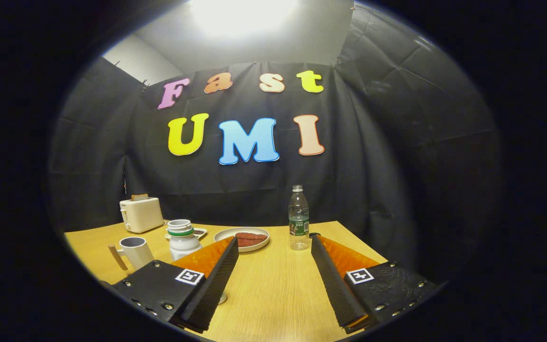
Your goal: Take the bottle from table, then pour the juice into the cup, finally place the bottle on the coaster
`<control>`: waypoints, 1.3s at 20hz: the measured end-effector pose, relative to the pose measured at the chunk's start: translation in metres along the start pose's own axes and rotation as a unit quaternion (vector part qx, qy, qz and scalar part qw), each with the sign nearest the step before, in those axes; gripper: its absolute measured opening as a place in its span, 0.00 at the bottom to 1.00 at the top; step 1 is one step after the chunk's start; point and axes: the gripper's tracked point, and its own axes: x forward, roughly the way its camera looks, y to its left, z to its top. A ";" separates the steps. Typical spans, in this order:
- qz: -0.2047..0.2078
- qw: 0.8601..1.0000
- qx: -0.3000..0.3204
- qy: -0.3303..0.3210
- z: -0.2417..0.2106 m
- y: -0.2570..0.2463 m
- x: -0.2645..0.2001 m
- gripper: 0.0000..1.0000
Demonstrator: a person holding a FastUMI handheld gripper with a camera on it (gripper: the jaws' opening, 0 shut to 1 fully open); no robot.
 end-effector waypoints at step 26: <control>0.048 0.996 -0.030 0.073 -0.091 0.116 0.041 0.94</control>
